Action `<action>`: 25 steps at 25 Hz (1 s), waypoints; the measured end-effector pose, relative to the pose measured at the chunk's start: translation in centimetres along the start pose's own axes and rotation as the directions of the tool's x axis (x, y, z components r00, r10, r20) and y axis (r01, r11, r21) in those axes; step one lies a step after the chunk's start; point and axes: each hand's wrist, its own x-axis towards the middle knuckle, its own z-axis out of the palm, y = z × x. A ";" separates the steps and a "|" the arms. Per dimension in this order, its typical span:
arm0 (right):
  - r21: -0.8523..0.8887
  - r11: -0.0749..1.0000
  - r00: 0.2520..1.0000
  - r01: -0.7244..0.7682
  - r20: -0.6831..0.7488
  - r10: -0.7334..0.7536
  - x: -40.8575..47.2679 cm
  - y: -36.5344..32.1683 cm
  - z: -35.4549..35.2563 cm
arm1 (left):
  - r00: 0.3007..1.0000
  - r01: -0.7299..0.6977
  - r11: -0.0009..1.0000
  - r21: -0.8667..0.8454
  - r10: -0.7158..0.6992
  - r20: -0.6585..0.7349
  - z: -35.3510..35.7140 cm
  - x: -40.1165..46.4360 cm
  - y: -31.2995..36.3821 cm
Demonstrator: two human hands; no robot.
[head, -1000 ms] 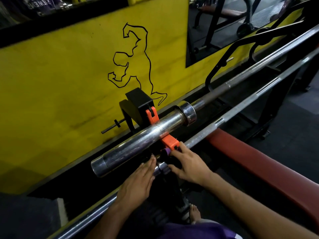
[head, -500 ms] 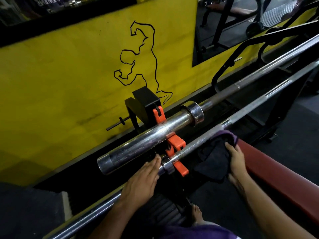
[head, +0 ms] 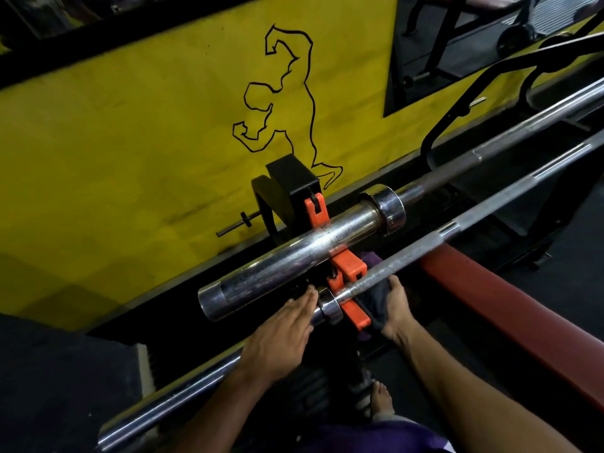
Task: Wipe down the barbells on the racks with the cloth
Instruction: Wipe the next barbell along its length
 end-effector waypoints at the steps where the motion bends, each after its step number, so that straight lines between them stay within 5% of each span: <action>1: -0.003 1.000 1.000 0.022 -0.016 -0.022 -0.2 -0.3 -0.3 | 1.000 0.007 1.000 -0.007 -0.007 0.006 0.0 0.0 0.0; 8: 0.061 0.936 0.935 0.347 -0.106 -0.339 -1.9 -7.9 -1.1 | 0.999 0.005 1.000 -0.027 -0.003 0.047 0.2 -0.1 -0.3; 15: -0.123 0.989 0.989 0.081 -0.114 -0.095 -2.9 0.0 0.6 | 0.998 0.017 0.999 -0.037 -0.014 0.068 -0.1 0.1 0.1; 21: -0.085 0.958 0.915 0.273 -0.285 -0.286 -2.4 -6.1 0.2 | 0.989 0.025 0.997 -0.076 -0.014 0.150 -1.6 0.4 0.3; 25: -0.416 0.896 0.957 0.156 -0.160 -0.241 -5.8 -2.9 -0.2 | 0.976 0.179 0.962 -0.205 -0.147 0.163 -3.9 -1.9 -0.4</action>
